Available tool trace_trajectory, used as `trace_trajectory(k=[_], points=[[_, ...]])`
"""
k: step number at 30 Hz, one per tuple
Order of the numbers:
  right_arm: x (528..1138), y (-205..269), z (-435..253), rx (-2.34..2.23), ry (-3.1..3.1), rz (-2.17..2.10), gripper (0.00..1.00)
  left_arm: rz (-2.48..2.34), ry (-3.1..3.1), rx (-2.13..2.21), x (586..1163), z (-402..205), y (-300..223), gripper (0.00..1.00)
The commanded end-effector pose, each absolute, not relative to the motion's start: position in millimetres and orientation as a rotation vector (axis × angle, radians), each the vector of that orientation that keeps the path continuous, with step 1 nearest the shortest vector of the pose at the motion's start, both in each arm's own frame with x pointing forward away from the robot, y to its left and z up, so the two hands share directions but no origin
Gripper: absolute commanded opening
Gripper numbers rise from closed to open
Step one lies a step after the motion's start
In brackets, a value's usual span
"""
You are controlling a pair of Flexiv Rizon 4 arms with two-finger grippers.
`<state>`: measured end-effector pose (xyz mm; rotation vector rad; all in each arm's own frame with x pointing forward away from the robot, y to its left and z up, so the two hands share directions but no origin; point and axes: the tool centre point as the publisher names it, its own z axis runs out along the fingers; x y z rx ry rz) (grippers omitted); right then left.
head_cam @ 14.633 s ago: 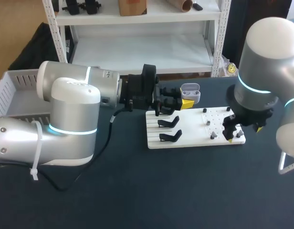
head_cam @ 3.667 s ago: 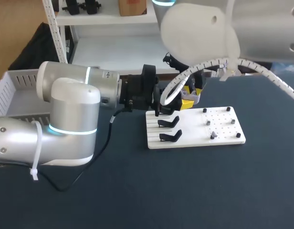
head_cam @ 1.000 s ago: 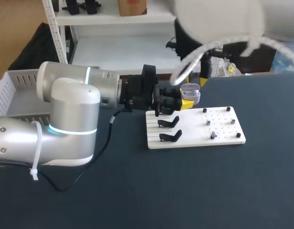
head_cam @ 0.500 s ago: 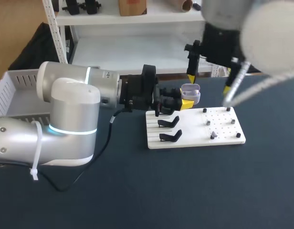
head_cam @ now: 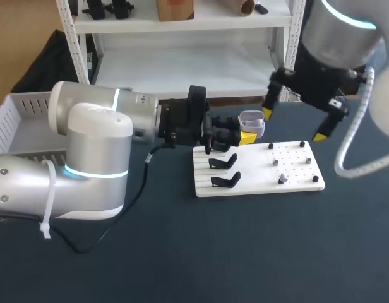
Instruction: Pick up each earbud case from the left stands, insert the matching earbuds, close the lid, and place the case in the box.
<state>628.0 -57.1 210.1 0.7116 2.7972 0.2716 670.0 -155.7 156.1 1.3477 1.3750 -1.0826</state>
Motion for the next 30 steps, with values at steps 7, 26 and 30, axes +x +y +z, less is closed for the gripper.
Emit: trace_trajectory(k=[7, 26, 30], points=[[618.5, -83.0, 164.3, 0.638, 2.682, 0.496, 1.0, -1.079, 1.374, 1.342, 668.8, 155.6, -156.2, 0.0], [615.2, -82.8, 108.7, 0.485, 2.693, 0.476, 1.0, -1.079, 1.374, 1.342, 668.8, 155.6, -156.2, 0.0], [615.2, -82.8, 108.7, 0.485, 2.693, 0.476, 1.0, -1.079, 1.374, 1.342, 668.8, 155.6, -156.2, 0.0]])
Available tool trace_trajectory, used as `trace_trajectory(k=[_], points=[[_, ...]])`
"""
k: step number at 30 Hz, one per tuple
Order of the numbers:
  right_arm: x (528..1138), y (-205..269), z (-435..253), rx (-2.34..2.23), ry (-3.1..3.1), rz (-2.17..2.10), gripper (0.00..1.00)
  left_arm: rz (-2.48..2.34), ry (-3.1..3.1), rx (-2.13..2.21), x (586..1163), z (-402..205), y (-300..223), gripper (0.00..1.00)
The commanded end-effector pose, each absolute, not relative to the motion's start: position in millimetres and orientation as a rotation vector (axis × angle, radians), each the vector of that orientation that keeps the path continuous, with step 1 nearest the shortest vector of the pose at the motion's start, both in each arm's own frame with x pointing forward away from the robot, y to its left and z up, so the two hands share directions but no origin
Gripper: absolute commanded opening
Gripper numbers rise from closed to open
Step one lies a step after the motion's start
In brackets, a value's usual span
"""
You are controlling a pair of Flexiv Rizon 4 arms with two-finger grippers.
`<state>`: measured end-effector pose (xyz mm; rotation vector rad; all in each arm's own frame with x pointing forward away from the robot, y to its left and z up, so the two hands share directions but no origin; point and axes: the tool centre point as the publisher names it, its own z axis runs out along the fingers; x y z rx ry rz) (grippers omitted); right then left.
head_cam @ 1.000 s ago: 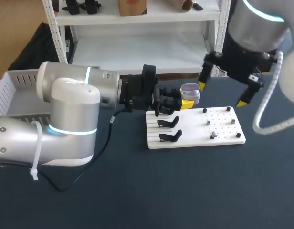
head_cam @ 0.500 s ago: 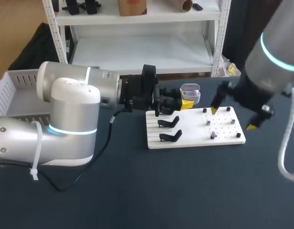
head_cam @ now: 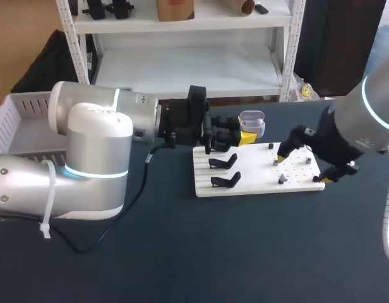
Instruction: Pick up each earbud case from the left stands, insert the matching earbuds, close the lid, and place the case in the box.
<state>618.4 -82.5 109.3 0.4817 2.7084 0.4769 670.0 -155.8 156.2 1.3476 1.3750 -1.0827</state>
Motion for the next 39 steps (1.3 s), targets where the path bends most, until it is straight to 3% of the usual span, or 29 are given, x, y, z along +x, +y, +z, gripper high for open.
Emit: trace_trajectory(k=[1, 31, 34, 36, 39], points=[[615.2, -82.8, 108.7, 0.485, 2.693, 0.476, 1.0, -1.079, 1.374, 1.342, 668.8, 155.6, -156.2, 0.0], [629.3, -76.7, 55.7, 0.468, 2.615, 0.224, 1.0, -1.079, 1.374, 1.342, 668.8, 155.6, -156.2, 0.0], [629.2, -76.2, 54.2, 0.472, 2.615, 0.207, 0.7, -1.079, 1.374, 1.342, 668.8, 155.6, -156.2, 0.0], [629.6, -75.3, 52.7, 0.472, 2.618, 0.184, 0.69, -1.079, 1.374, 1.342, 668.8, 155.6, -156.2, 0.0], [629.8, -74.8, 52.2, 0.483, 2.618, 0.16, 0.58, -1.079, 1.374, 1.342, 668.8, 155.6, -156.2, 0.0]])
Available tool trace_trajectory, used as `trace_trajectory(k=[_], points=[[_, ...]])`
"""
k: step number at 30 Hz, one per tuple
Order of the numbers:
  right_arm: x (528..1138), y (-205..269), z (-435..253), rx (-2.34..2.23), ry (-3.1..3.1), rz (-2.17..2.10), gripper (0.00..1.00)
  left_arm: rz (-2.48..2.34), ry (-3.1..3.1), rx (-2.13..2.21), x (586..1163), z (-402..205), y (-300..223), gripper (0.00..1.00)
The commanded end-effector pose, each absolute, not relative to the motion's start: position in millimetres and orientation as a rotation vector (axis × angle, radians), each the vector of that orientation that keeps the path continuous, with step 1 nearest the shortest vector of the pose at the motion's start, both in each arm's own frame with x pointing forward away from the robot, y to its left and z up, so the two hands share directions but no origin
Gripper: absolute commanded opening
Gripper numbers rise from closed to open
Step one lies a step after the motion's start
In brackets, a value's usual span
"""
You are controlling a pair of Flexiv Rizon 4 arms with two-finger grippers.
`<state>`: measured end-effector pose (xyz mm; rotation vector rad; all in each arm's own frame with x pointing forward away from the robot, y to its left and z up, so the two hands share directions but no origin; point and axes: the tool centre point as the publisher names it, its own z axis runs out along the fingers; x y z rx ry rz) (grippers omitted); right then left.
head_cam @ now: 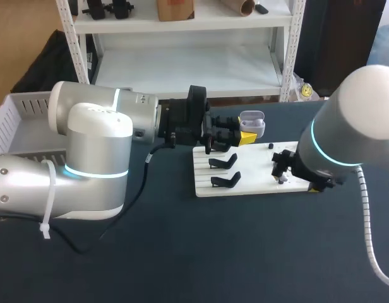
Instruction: Pick up each earbud case from the left stands, insert the matching earbuds, close the lid, and place the case in the box.
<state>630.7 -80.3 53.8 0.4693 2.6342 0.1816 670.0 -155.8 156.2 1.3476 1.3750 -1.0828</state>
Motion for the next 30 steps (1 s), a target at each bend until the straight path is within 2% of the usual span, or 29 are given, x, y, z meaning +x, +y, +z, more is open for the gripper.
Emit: trace_trajectory(k=[1, 4, 7, 9, 16, 26, 28, 30], points=[[630.0, -74.1, 52.2, 0.474, 2.623, 0.14, 0.56, -1.079, 1.374, 1.342, 668.8, 155.6, -156.2, 0.0], [628.5, -71.1, 50.0, 0.459, 2.631, 0.12, 0.58, -1.079, 1.374, 1.342, 668.8, 155.6, -156.2, 0.0], [628.1, -69.7, 47.9, 0.449, 2.649, 0.11, 0.53, -1.079, 1.374, 1.342, 668.8, 155.6, -156.2, 0.0], [628.8, -68.7, 47.9, 0.447, 2.656, 0.114, 0.55, -1.079, 1.374, 1.342, 668.8, 155.6, -156.2, 0.0], [634.4, -65.2, 50.9, 0.457, 2.664, 0.087, 0.53, -1.079, 1.374, 1.342, 668.8, 155.6, -156.2, 0.0], [634.0, -61.2, 48.5, 0.503, 2.675, 0.067, 0.64, -1.079, 1.374, 1.342, 668.8, 155.6, -156.2, 0.0], [634.7, -60.5, 47.6, 0.506, 2.673, 0.066, 0.69, -1.079, 1.374, 1.342, 668.8, 155.6, -156.2, 0.0], [635.4, -59.4, 47.2, 0.506, 2.67, 0.062, 0.68, -1.079, 1.374, 1.342, 668.8, 155.6, -156.2, 0.0]])
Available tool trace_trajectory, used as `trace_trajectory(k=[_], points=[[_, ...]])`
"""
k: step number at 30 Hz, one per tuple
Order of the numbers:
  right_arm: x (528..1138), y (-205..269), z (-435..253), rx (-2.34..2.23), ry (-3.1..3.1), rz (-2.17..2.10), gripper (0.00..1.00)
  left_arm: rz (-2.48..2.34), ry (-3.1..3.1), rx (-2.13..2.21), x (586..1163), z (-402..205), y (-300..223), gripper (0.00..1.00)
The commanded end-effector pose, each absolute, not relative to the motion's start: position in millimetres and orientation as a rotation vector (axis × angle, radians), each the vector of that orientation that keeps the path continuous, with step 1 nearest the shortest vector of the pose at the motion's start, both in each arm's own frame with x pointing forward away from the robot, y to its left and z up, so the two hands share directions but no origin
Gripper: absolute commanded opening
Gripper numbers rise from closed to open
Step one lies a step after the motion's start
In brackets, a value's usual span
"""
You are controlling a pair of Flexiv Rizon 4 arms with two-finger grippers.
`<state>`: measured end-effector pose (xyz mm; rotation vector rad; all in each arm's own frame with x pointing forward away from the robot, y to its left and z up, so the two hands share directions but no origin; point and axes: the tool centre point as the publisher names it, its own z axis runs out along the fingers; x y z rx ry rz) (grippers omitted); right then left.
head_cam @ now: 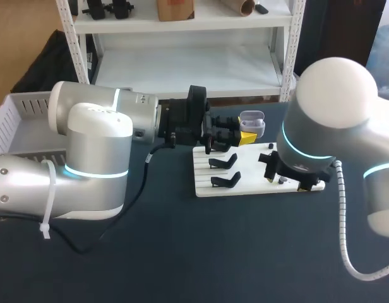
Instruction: Pick up each earbud case from the left stands, insert the matching earbuds, close the lid, and place the case in the box.
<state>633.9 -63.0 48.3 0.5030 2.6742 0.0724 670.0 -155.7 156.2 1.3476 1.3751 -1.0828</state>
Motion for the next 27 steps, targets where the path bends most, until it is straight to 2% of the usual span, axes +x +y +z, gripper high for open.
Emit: trace_trajectory(k=[1, 6, 11, 23, 27], points=[[635.9, -58.7, 46.7, 0.504, 2.67, 0.061, 0.67, -1.079, 1.374, 1.342, 668.8, 155.6, -156.2, 0.0], [638.7, -56.2, 42.5, 0.492, 2.665, 0.055, 0.65, -1.079, 1.374, 1.342, 668.8, 155.6, -156.2, 0.0], [642.8, -55.3, 37.8, 0.498, 2.662, 0.055, 0.55, -1.079, 1.374, 1.342, 668.8, 155.6, -156.2, 0.0], [649.5, -58.9, 29.2, 0.558, 2.668, 0.065, 0.53, -1.079, 1.374, 1.342, 668.8, 155.6, -156.2, 0.0], [650.6, -60.5, 27.1, 0.564, 2.674, 0.072, 0.55, -1.079, 1.374, 1.342, 668.8, 155.6, -156.2, 0.0]])
